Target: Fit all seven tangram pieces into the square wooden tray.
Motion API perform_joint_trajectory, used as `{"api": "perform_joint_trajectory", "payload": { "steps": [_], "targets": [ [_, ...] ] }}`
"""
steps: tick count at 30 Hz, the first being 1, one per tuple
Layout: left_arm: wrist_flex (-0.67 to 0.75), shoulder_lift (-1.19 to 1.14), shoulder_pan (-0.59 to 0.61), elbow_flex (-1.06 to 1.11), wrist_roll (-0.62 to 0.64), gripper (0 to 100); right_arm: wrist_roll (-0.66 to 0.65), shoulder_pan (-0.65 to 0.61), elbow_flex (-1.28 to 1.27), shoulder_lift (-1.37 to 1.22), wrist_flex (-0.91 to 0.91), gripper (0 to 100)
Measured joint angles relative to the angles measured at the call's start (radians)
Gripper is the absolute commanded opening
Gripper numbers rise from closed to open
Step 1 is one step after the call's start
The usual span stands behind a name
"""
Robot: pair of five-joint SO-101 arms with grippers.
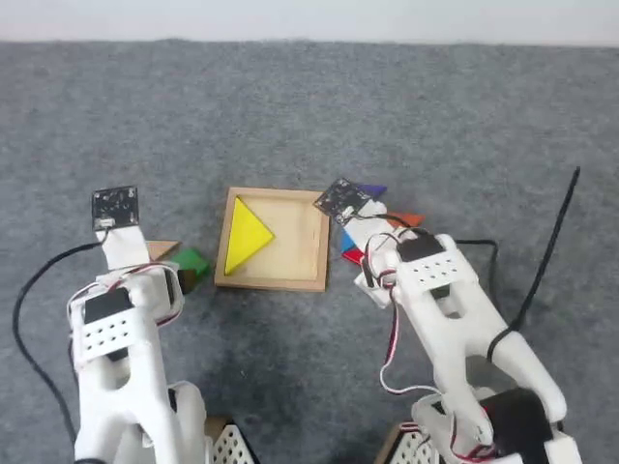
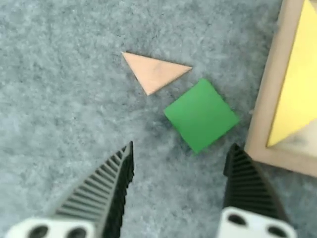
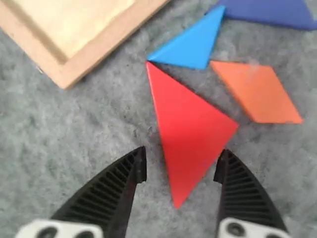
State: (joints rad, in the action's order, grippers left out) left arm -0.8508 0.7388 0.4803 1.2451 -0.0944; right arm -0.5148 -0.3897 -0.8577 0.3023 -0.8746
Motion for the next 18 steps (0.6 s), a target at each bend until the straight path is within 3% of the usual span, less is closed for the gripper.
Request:
{"api": "perform_joint_trajectory", "payload": {
  "steps": [5,18],
  "targets": [
    [0.003,0.0,0.0,0.0,-0.006,29,-0.012,-0.017,0.014,-0.018,0.0,30.5],
    [0.003,0.0,0.0,0.0,-0.006,29,-0.109,-0.017,0.123,-0.23,0.0,30.3]
  ]
}}
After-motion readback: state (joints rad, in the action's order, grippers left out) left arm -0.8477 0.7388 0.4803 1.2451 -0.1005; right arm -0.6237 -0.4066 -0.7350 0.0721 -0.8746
